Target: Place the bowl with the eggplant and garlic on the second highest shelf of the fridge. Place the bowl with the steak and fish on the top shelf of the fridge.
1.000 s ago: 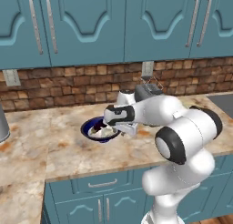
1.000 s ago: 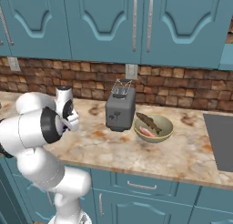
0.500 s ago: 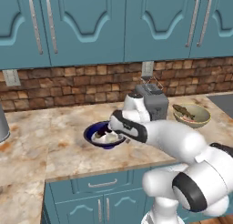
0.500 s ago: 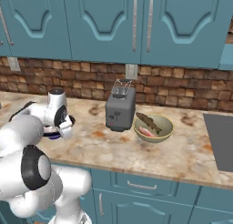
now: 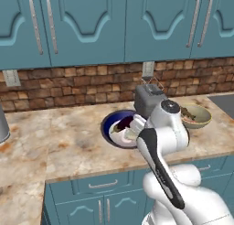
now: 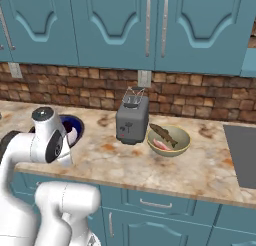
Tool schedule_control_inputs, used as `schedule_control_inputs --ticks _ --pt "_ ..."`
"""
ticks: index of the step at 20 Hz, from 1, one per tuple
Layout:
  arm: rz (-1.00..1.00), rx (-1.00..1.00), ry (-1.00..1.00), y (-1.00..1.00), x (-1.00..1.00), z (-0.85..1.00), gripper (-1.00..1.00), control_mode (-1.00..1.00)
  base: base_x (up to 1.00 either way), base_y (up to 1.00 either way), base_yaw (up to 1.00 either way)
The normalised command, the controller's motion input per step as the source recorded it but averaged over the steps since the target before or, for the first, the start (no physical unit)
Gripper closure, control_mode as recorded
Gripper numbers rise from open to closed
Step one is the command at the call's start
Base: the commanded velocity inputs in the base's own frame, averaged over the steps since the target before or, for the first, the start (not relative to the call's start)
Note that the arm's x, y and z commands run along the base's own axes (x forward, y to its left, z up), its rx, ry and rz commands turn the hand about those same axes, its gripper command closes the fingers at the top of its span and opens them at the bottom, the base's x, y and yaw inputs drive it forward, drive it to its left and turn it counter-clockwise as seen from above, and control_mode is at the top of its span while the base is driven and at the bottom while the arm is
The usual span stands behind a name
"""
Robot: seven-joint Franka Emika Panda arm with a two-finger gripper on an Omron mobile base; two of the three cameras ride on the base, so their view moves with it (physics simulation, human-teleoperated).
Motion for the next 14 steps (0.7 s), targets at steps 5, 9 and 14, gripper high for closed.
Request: schedule_control_inputs --ticks 5,9,14 --pt "-0.05 0.0 0.15 -0.7 -0.84 1.0 1.0 -1.0 0.0 0.0 0.0" --pt "-0.05 0.0 0.28 -0.51 -0.11 0.75 1.0 -1.0 0.0 0.0 0.0" --pt "-0.02 0.0 0.0 0.0 -0.02 0.0 1.0 1.0 -0.06 0.0 0.0"
